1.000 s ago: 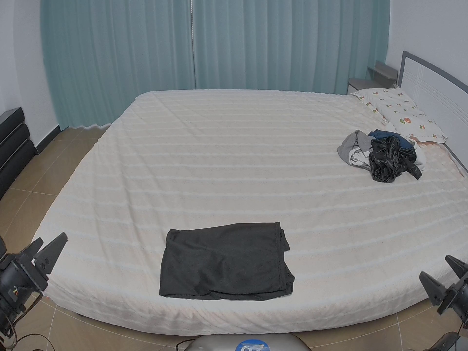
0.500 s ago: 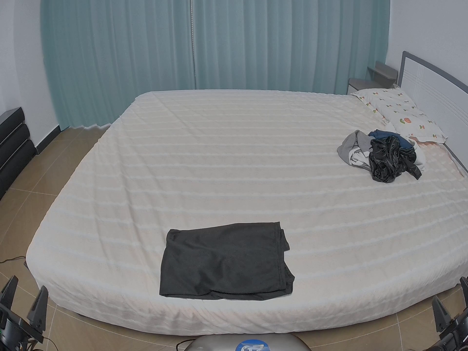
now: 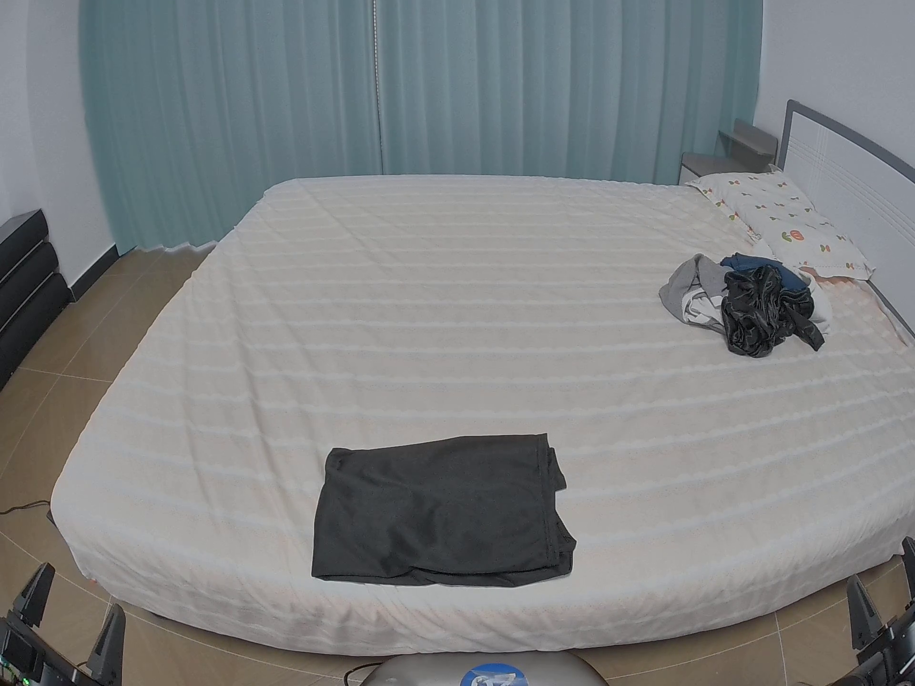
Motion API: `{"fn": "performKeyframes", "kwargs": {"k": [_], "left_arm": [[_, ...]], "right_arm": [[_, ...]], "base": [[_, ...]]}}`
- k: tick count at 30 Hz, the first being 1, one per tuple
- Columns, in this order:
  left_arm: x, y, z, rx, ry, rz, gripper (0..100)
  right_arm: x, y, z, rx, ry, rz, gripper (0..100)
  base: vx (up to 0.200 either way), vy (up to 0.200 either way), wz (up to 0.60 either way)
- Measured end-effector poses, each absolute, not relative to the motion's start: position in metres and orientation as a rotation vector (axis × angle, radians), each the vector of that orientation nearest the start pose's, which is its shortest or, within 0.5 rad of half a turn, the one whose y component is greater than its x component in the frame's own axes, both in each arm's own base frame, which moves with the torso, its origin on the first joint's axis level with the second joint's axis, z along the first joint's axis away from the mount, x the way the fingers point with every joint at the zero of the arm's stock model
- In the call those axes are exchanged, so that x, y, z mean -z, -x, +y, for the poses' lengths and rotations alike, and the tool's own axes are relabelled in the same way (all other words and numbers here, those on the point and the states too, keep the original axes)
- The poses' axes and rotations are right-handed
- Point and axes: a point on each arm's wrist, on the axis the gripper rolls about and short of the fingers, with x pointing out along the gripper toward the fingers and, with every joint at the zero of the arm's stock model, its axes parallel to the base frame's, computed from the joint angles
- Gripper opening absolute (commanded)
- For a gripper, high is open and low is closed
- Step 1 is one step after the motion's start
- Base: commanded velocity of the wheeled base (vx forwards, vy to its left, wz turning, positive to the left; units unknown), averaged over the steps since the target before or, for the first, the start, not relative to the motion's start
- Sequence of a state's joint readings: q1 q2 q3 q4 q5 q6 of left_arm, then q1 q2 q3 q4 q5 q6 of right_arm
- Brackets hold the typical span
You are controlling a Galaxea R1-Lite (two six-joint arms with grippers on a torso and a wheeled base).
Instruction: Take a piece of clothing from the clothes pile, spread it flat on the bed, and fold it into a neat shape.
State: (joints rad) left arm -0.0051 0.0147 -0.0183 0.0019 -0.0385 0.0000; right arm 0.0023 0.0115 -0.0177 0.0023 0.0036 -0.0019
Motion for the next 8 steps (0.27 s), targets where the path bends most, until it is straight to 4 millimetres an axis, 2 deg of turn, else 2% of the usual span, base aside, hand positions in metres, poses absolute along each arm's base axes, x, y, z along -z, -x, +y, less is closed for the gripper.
{"fn": "performKeyframes", "kwargs": {"k": [8], "left_arm": [[-0.0803, 0.0235, -0.0006, 0.038, -0.006, -0.005, 100]], "right_arm": [[-0.0803, 0.0233, 0.0000, -0.006, 0.001, -0.004, 100]], "base": [[0.000, 0.000, 0.00]]}}
